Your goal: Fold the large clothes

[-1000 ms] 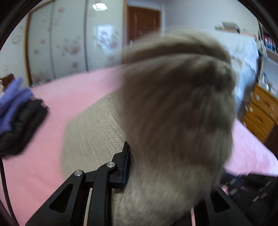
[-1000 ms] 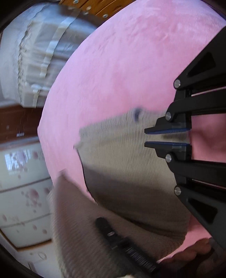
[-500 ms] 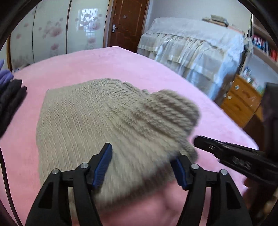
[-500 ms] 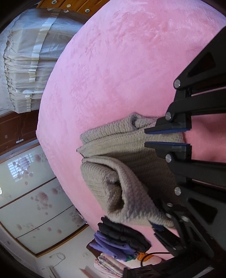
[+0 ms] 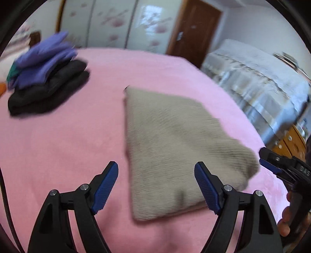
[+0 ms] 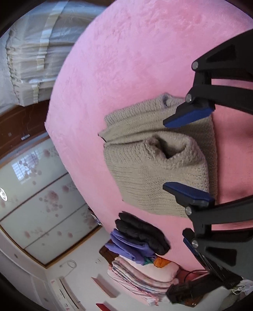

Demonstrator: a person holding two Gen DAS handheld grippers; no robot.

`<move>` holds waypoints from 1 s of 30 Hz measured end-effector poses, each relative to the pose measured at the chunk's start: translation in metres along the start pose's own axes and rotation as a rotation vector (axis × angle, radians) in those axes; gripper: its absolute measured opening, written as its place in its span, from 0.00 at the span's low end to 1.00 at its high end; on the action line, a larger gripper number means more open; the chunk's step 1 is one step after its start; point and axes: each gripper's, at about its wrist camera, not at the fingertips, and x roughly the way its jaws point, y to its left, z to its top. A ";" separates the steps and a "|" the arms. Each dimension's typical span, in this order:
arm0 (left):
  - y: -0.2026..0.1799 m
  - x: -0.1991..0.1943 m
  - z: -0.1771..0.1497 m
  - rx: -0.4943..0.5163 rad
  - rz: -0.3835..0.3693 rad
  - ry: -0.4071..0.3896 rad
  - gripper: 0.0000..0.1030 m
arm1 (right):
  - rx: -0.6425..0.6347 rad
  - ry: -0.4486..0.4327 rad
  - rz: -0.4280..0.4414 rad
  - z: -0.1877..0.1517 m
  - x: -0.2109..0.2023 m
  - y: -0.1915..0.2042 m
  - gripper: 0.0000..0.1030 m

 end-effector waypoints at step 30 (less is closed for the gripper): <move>-0.028 0.084 -0.003 0.011 -0.052 0.144 0.78 | -0.007 0.037 -0.022 0.019 0.037 -0.043 0.21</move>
